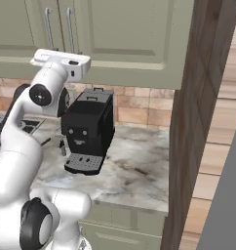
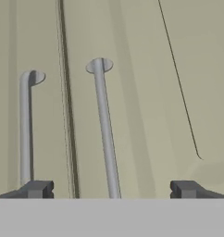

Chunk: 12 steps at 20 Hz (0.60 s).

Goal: Pick the bar soap and bar soap from the cabinet and place them on the counter.

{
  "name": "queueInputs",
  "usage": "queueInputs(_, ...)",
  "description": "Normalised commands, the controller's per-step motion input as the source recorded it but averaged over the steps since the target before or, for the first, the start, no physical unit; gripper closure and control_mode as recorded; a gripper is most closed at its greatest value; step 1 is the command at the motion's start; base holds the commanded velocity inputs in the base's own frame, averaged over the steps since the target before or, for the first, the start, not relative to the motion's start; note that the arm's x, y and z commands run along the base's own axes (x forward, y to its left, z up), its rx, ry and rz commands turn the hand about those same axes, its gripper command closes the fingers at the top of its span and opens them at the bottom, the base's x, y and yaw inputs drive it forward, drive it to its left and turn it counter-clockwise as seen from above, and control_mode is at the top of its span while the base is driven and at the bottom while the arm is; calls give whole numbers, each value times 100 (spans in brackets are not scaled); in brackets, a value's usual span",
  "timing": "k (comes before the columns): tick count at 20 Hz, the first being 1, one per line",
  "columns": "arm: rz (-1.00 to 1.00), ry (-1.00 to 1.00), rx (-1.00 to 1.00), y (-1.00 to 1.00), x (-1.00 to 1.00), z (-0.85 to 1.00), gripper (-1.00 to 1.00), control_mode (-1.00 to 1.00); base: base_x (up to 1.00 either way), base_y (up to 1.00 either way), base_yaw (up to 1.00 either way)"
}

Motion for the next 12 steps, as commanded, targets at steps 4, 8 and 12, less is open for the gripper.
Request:
queueInputs(4,0,0,0,0,22,0,-100,-100,0,0,0)
queueInputs(8,0,0,0,0,22,0,-100,-100,0,0,0)
queueInputs(12,0,0,0,3,22,0,-100,-100,0,0,0)
